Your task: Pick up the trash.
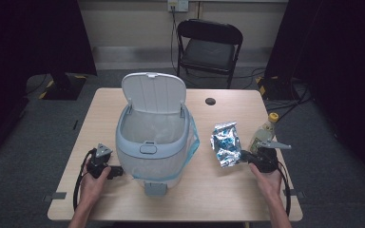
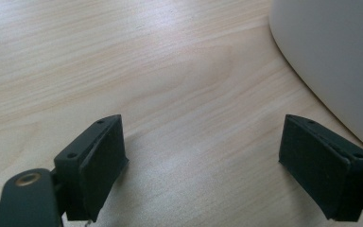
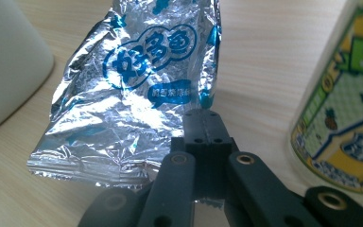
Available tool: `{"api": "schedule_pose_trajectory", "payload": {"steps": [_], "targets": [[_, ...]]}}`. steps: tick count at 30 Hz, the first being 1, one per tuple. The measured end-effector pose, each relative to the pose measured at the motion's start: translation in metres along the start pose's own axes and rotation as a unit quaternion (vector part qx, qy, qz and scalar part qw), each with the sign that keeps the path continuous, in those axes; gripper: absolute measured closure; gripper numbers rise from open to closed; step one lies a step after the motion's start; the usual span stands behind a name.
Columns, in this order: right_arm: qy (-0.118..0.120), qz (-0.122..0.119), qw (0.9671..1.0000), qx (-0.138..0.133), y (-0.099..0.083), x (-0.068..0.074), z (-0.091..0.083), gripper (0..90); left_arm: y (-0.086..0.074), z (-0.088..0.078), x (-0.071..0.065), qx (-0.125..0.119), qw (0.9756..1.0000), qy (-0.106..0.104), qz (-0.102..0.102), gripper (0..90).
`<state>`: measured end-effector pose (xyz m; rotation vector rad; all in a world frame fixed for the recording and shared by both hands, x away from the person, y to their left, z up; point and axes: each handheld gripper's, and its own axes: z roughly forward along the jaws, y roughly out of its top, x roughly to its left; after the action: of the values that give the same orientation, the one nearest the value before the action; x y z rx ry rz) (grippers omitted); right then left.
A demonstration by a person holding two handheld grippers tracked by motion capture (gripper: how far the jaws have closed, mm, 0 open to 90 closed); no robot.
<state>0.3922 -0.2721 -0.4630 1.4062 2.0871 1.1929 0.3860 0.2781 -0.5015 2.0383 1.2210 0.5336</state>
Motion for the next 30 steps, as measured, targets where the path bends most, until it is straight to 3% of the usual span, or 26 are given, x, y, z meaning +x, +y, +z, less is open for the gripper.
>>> {"api": "schedule_pose_trajectory", "payload": {"steps": [18,30], "targets": [[0.027,-0.018,0.9977,-0.060,0.019,0.022,-0.020,90.0,0.000,0.001,0.001,0.001,1.0000,-0.001,0.001,13.3],[0.038,-0.028,0.9932,-0.107,0.037,0.034,-0.040,90.0,0.000,0.001,0.002,0.007,1.0000,0.007,-0.001,9.6]]}}
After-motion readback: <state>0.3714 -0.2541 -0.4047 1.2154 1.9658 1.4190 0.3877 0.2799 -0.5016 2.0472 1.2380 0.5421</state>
